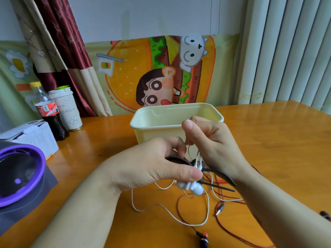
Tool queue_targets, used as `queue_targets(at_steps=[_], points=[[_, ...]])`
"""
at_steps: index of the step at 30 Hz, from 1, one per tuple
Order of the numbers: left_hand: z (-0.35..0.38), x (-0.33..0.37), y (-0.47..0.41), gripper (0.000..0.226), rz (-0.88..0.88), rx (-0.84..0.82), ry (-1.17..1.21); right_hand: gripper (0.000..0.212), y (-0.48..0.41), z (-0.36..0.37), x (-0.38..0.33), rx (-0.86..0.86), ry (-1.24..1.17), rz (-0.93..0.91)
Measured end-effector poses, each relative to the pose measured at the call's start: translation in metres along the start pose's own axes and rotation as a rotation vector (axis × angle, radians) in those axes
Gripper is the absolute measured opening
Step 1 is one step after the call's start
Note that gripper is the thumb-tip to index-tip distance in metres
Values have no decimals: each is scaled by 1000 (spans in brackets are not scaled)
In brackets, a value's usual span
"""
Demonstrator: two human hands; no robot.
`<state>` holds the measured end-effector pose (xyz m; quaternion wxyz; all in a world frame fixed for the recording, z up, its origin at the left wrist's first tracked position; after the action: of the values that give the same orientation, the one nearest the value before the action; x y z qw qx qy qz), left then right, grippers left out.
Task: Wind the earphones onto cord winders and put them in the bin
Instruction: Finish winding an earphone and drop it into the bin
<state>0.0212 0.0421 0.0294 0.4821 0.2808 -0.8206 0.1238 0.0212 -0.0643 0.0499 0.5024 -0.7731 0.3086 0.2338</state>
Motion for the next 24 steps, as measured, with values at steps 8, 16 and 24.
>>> queue_targets(at_steps=[8, 16, 24], points=[[-6, 11, 6, 42, 39, 71, -38, 43, 3, 23, 13, -92, -285, 21], [-26, 10, 13, 36, 109, 241, 129, 41, 13, 26, 27, 42, -118, 53], [-38, -1, 10, 25, 149, 417, 298, 40, 8, 23, 30, -10, -155, 229]])
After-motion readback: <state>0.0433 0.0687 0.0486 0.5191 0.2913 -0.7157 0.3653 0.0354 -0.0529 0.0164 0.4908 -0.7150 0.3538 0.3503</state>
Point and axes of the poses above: each hand's wrist, its own y-axis away from the middle knuckle, its own z-axis out of the palm, x = y × z, the point moved 7 cm from there along -y, towards the middle knuckle, and after that the axes turned 11 degrees about -x, right-handed, at the moved point
